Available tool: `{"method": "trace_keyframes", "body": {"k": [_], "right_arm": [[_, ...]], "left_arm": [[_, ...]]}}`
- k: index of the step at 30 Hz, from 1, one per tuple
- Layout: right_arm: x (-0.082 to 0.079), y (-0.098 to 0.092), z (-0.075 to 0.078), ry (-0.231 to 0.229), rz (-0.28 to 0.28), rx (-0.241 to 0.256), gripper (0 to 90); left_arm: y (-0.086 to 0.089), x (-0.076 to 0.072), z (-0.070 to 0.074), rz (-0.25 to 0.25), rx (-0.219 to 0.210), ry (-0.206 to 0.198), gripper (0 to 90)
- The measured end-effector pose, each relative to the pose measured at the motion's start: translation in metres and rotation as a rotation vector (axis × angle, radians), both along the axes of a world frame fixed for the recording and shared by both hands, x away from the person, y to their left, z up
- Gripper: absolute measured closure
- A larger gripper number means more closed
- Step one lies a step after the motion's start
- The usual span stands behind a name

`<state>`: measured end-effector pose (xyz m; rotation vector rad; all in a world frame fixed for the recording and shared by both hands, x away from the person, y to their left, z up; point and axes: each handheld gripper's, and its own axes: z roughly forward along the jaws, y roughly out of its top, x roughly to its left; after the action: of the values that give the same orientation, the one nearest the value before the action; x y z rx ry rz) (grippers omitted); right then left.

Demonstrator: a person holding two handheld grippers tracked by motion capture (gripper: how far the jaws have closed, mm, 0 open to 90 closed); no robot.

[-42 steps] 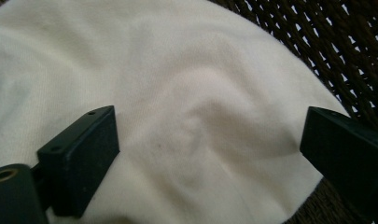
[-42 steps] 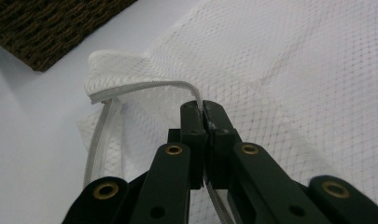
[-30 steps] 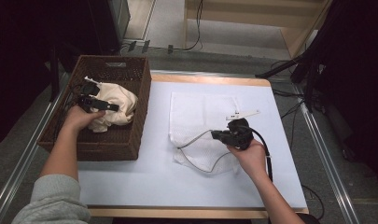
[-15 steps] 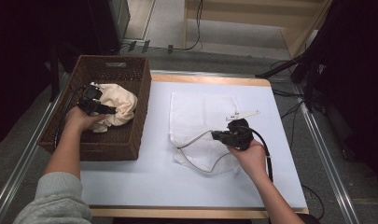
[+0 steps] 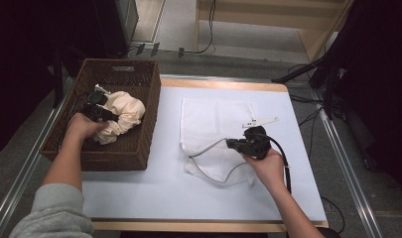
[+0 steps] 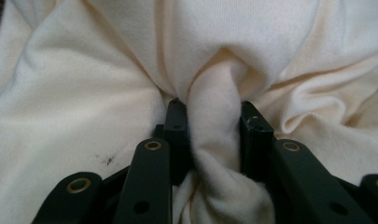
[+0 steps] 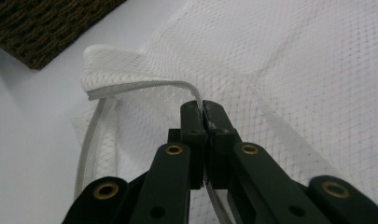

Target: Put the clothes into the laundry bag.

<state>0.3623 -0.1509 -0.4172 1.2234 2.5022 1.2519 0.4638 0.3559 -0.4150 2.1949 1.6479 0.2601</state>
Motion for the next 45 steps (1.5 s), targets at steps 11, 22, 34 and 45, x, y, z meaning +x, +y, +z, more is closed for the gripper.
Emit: {"method": "trace_keyframes", "body": {"k": [11,22,34,45], "right_arm": [[0.000,0.000,0.004,-0.003,-0.002,0.017,89.1],[0.002,0.002,0.008,-0.005,0.000,0.027,89.2],[0.007,0.004,0.012,-0.006,0.007,0.043,89.2],[0.009,0.005,0.014,-0.005,0.008,0.050,89.2]], "left_arm": [[-0.002,-0.012,0.042,-0.011,-0.135,-0.088,71.4],[0.006,-0.032,0.084,-0.021,-0.167,-0.138,71.7],[-0.002,-0.054,0.140,-0.087,-0.203,-0.193,71.7],[-0.015,-0.073,0.189,-0.169,-0.233,-0.225,71.7]]}}
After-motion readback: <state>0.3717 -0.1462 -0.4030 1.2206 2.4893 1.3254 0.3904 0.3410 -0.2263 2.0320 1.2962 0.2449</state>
